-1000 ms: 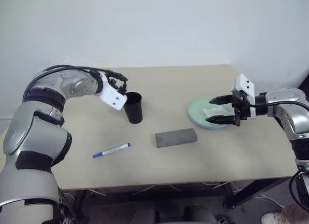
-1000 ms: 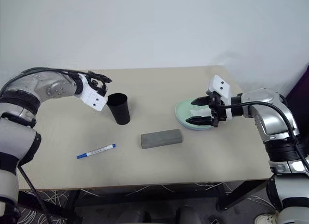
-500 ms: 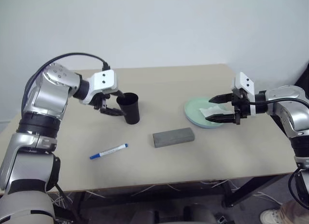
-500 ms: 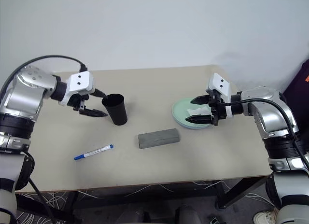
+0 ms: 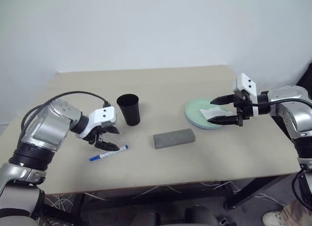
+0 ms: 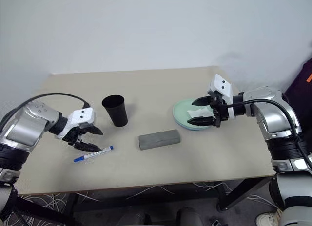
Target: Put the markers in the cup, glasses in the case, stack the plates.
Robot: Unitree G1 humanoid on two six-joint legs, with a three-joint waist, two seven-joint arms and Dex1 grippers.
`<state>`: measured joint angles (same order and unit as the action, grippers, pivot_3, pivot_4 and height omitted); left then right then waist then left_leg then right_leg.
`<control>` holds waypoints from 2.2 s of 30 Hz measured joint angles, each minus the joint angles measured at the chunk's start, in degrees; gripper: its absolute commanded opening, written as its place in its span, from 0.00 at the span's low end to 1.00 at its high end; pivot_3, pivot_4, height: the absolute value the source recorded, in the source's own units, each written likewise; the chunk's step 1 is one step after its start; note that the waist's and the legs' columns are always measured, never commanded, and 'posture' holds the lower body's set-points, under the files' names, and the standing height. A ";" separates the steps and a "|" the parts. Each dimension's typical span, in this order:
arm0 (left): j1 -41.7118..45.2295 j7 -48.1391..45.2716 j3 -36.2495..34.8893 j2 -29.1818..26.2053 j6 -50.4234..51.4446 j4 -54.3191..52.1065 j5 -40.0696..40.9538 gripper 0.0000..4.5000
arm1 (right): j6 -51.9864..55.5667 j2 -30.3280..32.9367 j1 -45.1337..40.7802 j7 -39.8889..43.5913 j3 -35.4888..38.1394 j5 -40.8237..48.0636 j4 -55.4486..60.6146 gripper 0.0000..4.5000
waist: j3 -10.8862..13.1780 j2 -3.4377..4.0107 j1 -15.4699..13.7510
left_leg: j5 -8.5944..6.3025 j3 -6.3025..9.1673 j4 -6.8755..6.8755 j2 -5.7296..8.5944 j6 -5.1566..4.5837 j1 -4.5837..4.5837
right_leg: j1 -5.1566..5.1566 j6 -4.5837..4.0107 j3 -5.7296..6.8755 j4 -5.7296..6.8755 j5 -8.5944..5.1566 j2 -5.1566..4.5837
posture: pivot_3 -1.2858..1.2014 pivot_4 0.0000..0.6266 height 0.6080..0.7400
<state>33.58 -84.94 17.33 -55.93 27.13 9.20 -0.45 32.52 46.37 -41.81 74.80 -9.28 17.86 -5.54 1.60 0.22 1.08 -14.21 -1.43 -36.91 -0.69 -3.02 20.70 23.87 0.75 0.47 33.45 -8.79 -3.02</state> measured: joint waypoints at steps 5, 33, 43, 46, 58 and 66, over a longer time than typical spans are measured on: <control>-0.35 2.87 1.73 0.63 -0.76 0.20 -2.51 0.83 | 0.59 0.17 0.67 -0.09 0.01 0.07 0.61 0.92 | 0.00 0.00 0.02 | 0.00 -0.02 0.01 0.01 0.00 0.00 | -0.02 0.00 -0.01 -0.04 0.00 -0.01 | 0.52 0.00 0.93; -2.53 9.93 4.34 6.43 -3.64 10.51 -6.60 0.75 | 1.00 0.16 1.87 -1.13 0.05 0.22 2.44 0.92 | -0.02 0.03 0.06 | -0.01 0.14 0.08 -0.01 0.01 -0.11 | 0.02 0.00 0.01 0.00 0.00 -0.01 | 0.52 0.00 0.93; -1.93 8.73 4.68 6.46 -5.79 12.95 -7.20 0.11 | 1.00 0.16 1.92 -1.17 0.05 0.22 2.64 0.92 | -0.01 0.03 0.04 | -0.10 0.28 0.19 -0.02 0.17 -0.09 | 0.19 0.00 0.29 0.03 0.00 0.02 | 0.52 0.00 0.93; -1.63 8.69 4.71 6.46 -5.91 13.27 -7.84 0.11 | 1.00 0.16 1.93 -1.15 0.05 0.22 2.64 0.92 | -0.01 0.02 0.05 | -0.09 0.29 0.18 -0.01 0.15 -0.06 | 0.28 0.00 0.31 0.03 0.00 0.02 | 0.52 0.00 0.93; 1.20 4.88 1.50 7.43 -5.58 13.53 -2.98 0.11 | 0.97 0.14 1.89 -0.92 0.05 0.19 2.61 0.92 | -0.02 0.00 0.00 | -0.08 0.23 0.08 0.07 0.12 0.15 | 0.38 0.01 0.16 -0.01 0.01 0.00 | 0.52 0.00 0.93; 9.28 3.85 -10.88 13.89 6.33 5.03 14.15 0.11 | 0.86 -0.09 1.48 -0.79 -0.01 0.17 2.48 0.92 | -0.02 0.00 0.00 | -0.10 0.35 0.04 0.17 0.14 0.27 | 0.14 0.13 0.16 -0.48 0.08 0.01 | 0.52 0.00 0.93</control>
<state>42.87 -81.09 6.45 -42.04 33.46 14.23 13.70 33.38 46.28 -40.33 74.01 -9.29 18.03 -3.06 1.58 0.22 1.08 -14.32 -1.08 -36.87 -0.53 -2.88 20.98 24.01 0.88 0.63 32.97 -8.70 -3.01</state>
